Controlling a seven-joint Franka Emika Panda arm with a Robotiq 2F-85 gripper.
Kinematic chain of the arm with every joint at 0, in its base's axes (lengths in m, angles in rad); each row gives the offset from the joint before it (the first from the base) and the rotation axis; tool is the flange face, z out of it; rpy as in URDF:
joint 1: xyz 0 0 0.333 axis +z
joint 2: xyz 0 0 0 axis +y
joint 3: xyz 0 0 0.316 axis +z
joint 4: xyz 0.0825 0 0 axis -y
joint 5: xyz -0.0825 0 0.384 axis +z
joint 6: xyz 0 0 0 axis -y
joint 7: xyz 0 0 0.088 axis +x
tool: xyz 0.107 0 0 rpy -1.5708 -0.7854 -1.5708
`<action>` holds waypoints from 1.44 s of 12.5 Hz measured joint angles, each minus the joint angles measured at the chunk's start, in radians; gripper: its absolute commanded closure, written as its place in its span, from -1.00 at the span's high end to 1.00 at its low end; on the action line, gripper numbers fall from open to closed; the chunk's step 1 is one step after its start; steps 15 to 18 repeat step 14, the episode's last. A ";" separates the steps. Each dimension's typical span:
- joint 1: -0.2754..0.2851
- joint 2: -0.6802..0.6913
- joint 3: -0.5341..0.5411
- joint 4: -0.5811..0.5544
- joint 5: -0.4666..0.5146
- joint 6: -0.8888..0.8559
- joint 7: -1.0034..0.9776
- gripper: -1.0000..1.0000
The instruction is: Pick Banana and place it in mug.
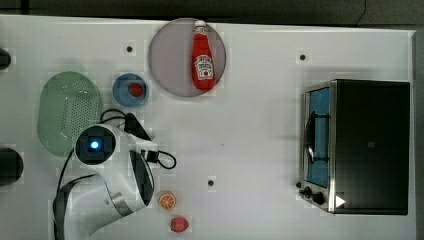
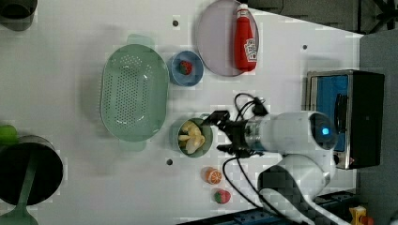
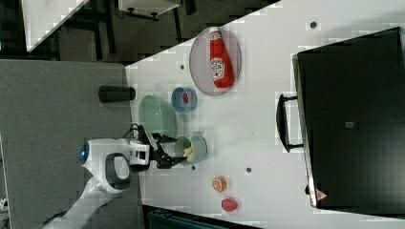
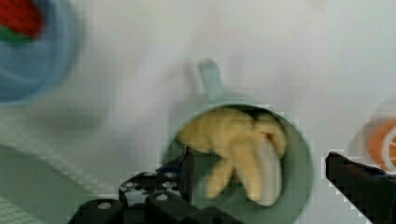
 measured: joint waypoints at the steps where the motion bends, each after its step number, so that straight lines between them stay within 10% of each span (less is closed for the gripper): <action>1: -0.005 -0.023 0.001 0.012 0.008 0.001 0.002 1.00; 8: 0.018 -0.395 -0.088 0.143 -0.005 -0.421 -0.030 1.00; 14: 0.000 -0.413 -0.377 0.433 -0.008 -0.687 -0.228 1.00; 18: 0.000 -0.413 -0.377 0.433 -0.008 -0.687 -0.228 1.00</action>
